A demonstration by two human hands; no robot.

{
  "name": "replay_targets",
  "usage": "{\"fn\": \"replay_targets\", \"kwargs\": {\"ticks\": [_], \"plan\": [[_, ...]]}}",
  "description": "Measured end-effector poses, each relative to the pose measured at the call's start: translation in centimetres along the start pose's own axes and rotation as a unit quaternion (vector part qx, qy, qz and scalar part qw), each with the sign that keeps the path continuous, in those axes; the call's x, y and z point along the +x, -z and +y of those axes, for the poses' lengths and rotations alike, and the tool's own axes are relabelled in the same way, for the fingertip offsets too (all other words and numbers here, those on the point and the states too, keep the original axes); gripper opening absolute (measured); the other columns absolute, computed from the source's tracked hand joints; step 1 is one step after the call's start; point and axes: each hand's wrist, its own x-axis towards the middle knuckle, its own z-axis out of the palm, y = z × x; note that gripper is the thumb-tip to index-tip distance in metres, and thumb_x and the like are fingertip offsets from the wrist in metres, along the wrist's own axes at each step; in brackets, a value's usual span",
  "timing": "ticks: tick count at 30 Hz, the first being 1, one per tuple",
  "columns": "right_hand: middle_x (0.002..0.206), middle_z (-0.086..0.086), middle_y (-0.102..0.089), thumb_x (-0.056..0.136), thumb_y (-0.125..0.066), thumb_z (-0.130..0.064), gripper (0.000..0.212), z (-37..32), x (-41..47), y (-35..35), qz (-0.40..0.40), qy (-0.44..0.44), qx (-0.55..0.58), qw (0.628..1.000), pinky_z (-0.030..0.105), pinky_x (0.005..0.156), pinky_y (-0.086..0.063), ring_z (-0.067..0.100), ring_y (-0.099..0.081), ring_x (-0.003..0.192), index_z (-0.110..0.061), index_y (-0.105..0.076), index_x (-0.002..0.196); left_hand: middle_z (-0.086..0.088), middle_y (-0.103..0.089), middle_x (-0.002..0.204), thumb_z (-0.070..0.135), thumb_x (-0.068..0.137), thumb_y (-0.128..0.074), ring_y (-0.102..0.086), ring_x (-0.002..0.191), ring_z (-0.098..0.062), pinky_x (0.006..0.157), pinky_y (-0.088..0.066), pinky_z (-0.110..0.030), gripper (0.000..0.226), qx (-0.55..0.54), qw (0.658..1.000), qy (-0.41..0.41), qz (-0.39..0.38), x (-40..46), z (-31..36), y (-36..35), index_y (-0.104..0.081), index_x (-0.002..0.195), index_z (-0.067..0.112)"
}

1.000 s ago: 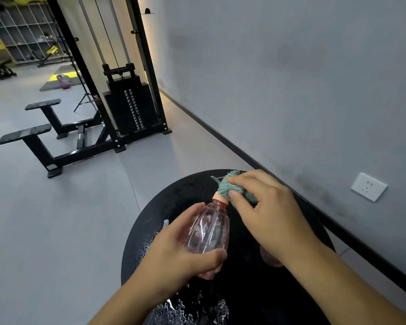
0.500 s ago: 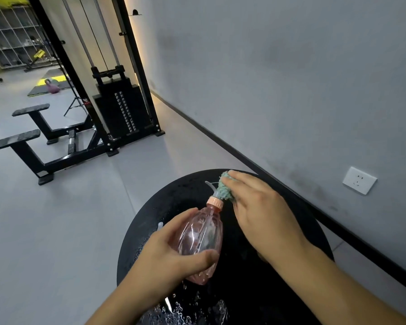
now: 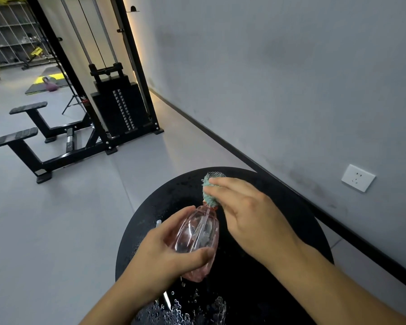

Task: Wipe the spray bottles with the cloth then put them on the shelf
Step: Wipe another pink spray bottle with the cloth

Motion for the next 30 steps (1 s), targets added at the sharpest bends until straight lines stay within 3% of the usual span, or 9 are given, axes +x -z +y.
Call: {"fn": "replay_targets", "kwargs": {"ticks": [3,7,12,16,21,25,30], "plan": [[0.137,-0.005,-0.064,0.093,-0.065,0.002,0.044,0.9,0.4,0.3,0.021,-0.025,-0.012,0.999,0.031,0.111,-0.048,0.01,-0.056,0.128,-0.019,-0.07,0.132,0.015,-0.076,0.127,0.045,0.054,-0.098,-0.074,0.116,-0.011,0.108,-0.056,-0.042,0.087,0.009,1.0,-0.012,0.013,0.1,-0.1,0.2,-0.066,0.136,0.039],[0.137,-0.005,-0.064,0.094,-0.065,0.002,0.043,0.9,0.4,0.4,0.029,-0.034,-0.011,0.999,0.032,0.11,-0.049,0.011,-0.057,0.128,-0.018,-0.071,0.131,0.012,-0.077,0.122,0.045,0.054,-0.096,-0.077,0.108,-0.014,0.099,-0.059,-0.037,0.075,0.025,0.999,-0.024,0.016,0.3,-0.2,0.2,-0.068,0.124,0.047],[0.135,-0.005,-0.065,0.091,-0.066,0.005,0.045,0.9,0.1,0.0,0.019,-0.004,-0.01,1.0,0.025,0.11,-0.046,0.009,-0.057,0.126,-0.018,-0.072,0.129,0.018,-0.077,0.115,0.045,0.049,-0.096,-0.078,0.102,-0.009,0.085,-0.062,-0.024,0.082,0.019,0.999,-0.023,0.03,0.3,-0.5,0.4,-0.067,0.124,0.037],[0.136,-0.005,-0.064,0.093,-0.065,0.002,0.043,1.4,0.3,0.4,0.037,-0.041,-0.009,0.998,0.03,0.109,-0.049,0.01,-0.056,0.127,-0.018,-0.071,0.13,0.017,-0.077,0.114,0.044,0.052,-0.097,-0.079,0.099,-0.011,0.087,-0.063,-0.03,0.078,0.032,0.999,-0.021,0.013,0.3,-0.2,0.6,-0.065,0.123,0.041],[0.136,-0.008,-0.063,0.094,-0.061,0.003,0.043,0.4,0.0,-0.2,-0.022,0.019,-0.008,1.0,0.031,0.109,-0.05,0.008,-0.054,0.129,-0.02,-0.07,0.129,0.009,-0.077,0.119,0.035,0.054,-0.1,-0.079,0.102,-0.018,0.083,-0.065,-0.033,0.069,0.038,0.999,-0.022,0.006,0.4,-0.8,0.2,-0.067,0.113,0.052],[0.131,-0.013,-0.06,0.093,-0.057,-0.003,0.038,2.0,0.7,1.0,-0.013,-0.032,-0.022,0.999,0.033,0.104,-0.051,0.008,-0.055,0.12,-0.023,-0.069,0.124,0.009,-0.078,0.118,0.039,0.05,-0.099,-0.08,0.098,-0.021,0.076,-0.065,-0.029,0.071,0.035,0.999,-0.025,0.009,0.4,-0.8,0.7,-0.068,0.112,0.055],[0.134,-0.008,-0.062,0.093,-0.062,0.004,0.043,0.4,-0.1,0.0,-0.031,0.01,-0.022,0.999,0.025,0.108,-0.047,0.009,-0.054,0.127,-0.02,-0.07,0.128,0.014,-0.078,0.116,0.037,0.055,-0.101,-0.079,0.099,-0.013,0.082,-0.063,-0.027,0.073,0.061,0.997,-0.037,0.01,0.2,-0.8,0.2,-0.068,0.119,0.048]]}}
